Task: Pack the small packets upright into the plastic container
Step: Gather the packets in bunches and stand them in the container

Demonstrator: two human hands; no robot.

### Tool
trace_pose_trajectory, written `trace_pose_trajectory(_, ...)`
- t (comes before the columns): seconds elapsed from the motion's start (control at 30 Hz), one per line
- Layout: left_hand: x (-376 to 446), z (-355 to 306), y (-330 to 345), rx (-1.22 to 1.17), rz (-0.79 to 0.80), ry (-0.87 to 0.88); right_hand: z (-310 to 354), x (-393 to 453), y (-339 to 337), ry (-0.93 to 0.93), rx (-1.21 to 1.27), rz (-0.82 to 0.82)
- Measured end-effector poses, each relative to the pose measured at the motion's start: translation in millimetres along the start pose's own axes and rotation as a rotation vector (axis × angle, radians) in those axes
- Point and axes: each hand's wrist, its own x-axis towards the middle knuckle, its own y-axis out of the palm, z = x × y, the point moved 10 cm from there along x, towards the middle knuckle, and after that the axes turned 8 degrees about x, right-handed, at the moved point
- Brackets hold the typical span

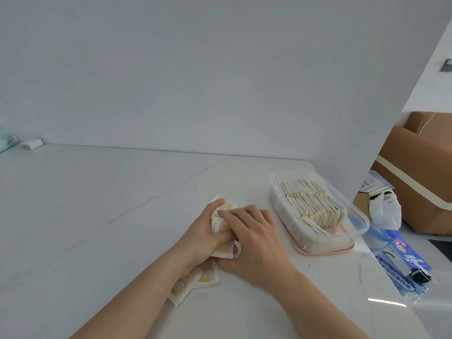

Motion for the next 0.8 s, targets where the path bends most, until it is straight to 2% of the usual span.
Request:
trace_pose_trajectory(0.1,0.0,2.7,5.3,-0.151,0.054,-0.043,-0.7,0.5,-7.1,-0.001,-0.009,-0.067)
trace_pose_trajectory(0.17,-3.3,-5.0,14.5,-0.357,0.203,-0.037,-1.1,1.3,-16.2,0.012,0.023,-0.131)
trace_pose_trajectory(0.27,-11.5,-11.8,25.4,-0.454,0.425,-0.019,1.5,1.0,-18.7,0.000,0.057,-0.155)
trace_pose_trajectory(0.33,-11.7,-9.7,27.8,-0.475,0.441,-0.037,3.1,0.4,-14.3,0.001,0.071,-0.132)
trace_pose_trajectory(0.4,-6.3,-4.8,21.3,-0.509,0.350,-0.076,-1.2,0.9,-12.4,0.055,0.105,-0.117)
trace_pose_trajectory(0.5,7.4,1.9,-11.5,-0.647,0.083,-0.089,-8.0,-1.7,-10.8,0.170,0.203,-0.090)
trace_pose_trajectory(0.57,13.6,8.7,-43.0,-0.723,-0.129,-0.066,-4.3,-4.8,1.8,0.217,0.180,0.029)
trace_pose_trajectory(0.67,15.6,24.2,-79.4,-0.751,-0.382,-0.066,7.7,-18.6,37.5,0.288,0.067,0.332)
trace_pose_trajectory(0.73,14.1,32.3,-92.2,-0.724,-0.476,-0.070,17.5,-24.8,49.1,0.296,0.046,0.430)
trace_pose_trajectory(0.8,14.1,37.2,-97.3,-0.688,-0.518,-0.075,24.0,-25.9,50.0,0.289,0.058,0.443)
